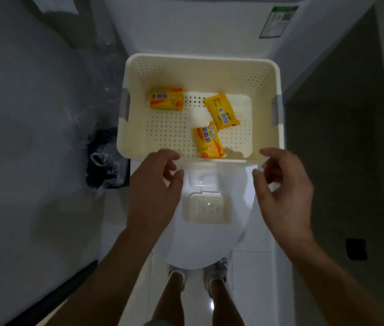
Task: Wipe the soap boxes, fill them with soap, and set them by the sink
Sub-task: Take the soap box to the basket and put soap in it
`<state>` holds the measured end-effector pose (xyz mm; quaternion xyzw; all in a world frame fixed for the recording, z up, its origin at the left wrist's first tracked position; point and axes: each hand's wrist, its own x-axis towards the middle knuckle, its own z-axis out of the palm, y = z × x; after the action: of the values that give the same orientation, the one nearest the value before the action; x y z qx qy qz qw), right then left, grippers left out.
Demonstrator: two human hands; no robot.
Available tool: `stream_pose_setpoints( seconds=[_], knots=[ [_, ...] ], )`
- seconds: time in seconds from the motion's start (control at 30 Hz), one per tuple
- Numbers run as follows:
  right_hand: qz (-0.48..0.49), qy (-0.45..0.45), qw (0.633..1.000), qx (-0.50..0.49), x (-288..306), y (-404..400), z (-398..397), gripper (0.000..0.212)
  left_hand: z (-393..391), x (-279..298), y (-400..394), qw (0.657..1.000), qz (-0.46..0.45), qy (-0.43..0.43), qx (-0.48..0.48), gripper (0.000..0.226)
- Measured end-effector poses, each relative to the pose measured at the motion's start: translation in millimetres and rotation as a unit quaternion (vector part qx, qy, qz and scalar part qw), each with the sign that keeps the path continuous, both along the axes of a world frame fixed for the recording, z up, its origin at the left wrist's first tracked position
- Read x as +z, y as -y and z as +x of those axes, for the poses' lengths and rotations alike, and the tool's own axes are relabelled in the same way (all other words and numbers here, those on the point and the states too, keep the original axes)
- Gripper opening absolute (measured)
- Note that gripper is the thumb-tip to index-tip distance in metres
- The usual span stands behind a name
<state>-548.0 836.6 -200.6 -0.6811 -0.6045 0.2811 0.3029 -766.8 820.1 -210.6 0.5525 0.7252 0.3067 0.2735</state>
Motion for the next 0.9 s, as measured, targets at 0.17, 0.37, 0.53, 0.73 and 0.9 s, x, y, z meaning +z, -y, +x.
stream_pose_setpoints(
  seconds=[0.17,0.37,0.53,0.73,0.9],
  knots=[
    [0.01,0.009,0.998,0.054,15.0,-76.8,-23.2,0.028,4.0,18.1,-82.6,0.999,0.0,0.016,-0.036,0.025],
    [-0.263,0.08,0.958,0.085,-53.2,-133.7,-40.0,0.029,12.5,-37.6,-145.6,0.947,-0.304,0.1,-0.017,0.045],
    [-0.337,0.052,0.938,0.063,-93.9,-147.1,-45.0,0.034,25.9,-73.3,-155.5,0.921,-0.376,0.093,-0.03,0.046],
    [-0.392,-0.057,0.918,0.029,-116.1,-154.3,-48.9,0.035,29.3,-98.3,-161.9,0.906,-0.39,0.163,0.022,0.025],
    [-0.404,-0.139,0.904,-0.026,-109.0,-150.4,-51.6,0.03,31.5,-97.2,-161.1,0.908,-0.377,0.18,0.029,0.035]
  ],
)
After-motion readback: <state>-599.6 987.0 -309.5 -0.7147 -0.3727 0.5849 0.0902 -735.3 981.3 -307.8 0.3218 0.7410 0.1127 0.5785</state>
